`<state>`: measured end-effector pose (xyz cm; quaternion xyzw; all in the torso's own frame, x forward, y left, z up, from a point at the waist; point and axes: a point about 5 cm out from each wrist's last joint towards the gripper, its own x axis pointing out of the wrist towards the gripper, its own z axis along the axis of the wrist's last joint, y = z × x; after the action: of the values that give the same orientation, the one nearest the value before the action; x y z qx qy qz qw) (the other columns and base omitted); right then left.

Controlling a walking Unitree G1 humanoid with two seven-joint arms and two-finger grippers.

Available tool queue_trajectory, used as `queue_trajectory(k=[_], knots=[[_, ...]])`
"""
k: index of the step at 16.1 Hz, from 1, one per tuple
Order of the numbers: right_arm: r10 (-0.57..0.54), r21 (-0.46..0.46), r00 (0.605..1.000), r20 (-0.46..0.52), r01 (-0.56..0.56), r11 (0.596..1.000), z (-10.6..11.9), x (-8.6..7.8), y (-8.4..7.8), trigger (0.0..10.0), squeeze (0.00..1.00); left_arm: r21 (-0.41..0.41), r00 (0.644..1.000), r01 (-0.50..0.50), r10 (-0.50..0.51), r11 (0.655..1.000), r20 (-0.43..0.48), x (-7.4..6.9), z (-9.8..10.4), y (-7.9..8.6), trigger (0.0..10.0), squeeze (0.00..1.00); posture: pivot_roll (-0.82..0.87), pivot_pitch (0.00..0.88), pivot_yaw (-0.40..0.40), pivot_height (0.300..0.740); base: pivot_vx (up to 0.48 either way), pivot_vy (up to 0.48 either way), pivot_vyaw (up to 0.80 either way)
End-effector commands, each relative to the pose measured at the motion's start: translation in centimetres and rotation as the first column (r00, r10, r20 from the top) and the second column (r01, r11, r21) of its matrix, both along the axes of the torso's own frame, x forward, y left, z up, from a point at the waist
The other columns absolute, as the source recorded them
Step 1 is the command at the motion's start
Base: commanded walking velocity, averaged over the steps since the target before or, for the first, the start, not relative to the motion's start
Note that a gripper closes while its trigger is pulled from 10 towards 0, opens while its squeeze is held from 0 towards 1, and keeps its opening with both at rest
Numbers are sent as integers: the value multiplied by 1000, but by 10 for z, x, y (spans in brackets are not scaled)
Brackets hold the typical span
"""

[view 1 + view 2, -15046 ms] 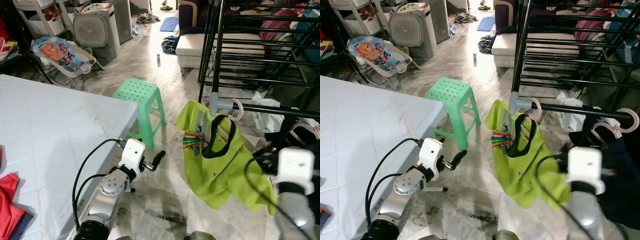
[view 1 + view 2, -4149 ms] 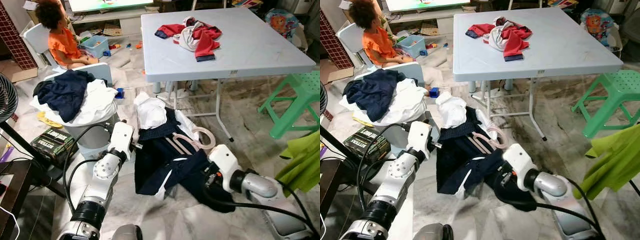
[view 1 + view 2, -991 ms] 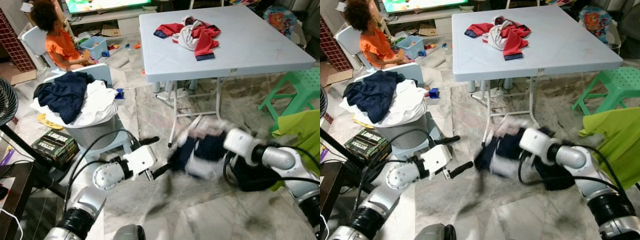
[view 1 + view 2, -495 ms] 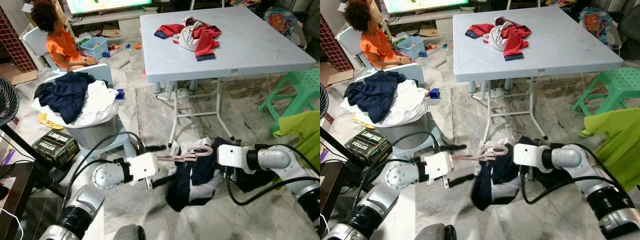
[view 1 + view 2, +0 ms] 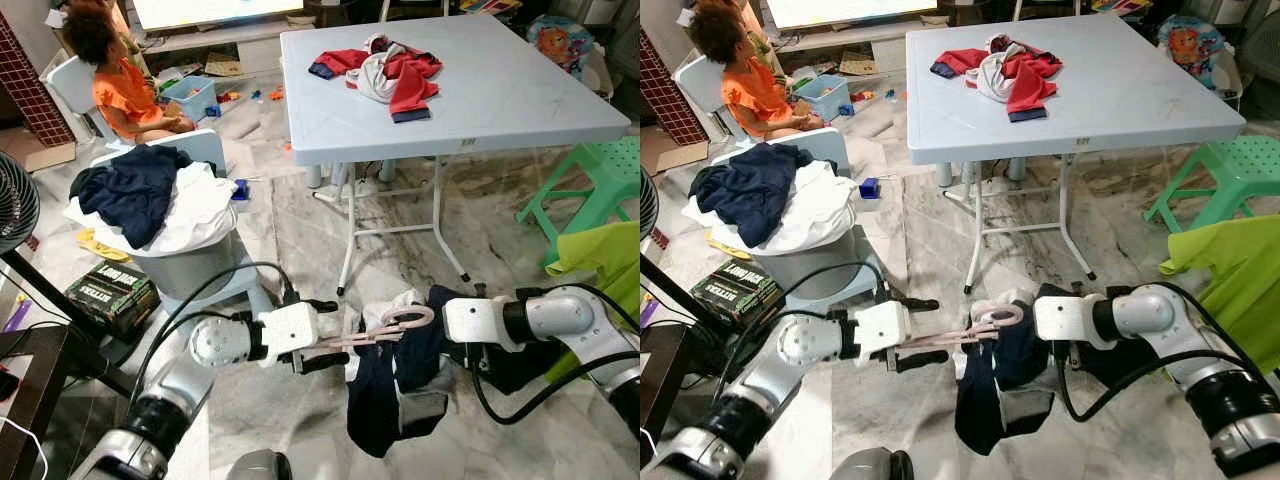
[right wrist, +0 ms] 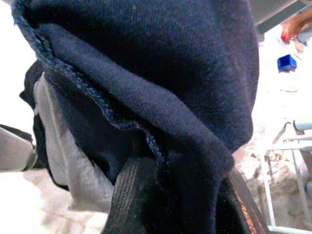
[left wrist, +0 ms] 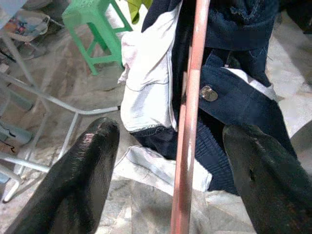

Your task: Hang hanger

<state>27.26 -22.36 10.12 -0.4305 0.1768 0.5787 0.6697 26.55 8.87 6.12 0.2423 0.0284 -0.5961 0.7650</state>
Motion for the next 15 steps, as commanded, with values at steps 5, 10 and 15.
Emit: queue_trajectory(k=[5,10,15], knots=[[66,15,998,22,-66,998,8,-1,9,10000,0,19,999,31,-30,999,-28,4,-6,-9,0,0,-95,0,90,740,0,0,0],[70,23,997,23,-70,997,8,-2,11,10000,0,41,997,61,-59,997,-48,2,-12,-16,0,0,-101,0,92,740,0,0,0],[70,33,997,24,-71,997,10,-2,15,10000,0,61,995,84,-80,995,-55,1,-17,-24,0,0,-103,0,94,740,0,0,0]])
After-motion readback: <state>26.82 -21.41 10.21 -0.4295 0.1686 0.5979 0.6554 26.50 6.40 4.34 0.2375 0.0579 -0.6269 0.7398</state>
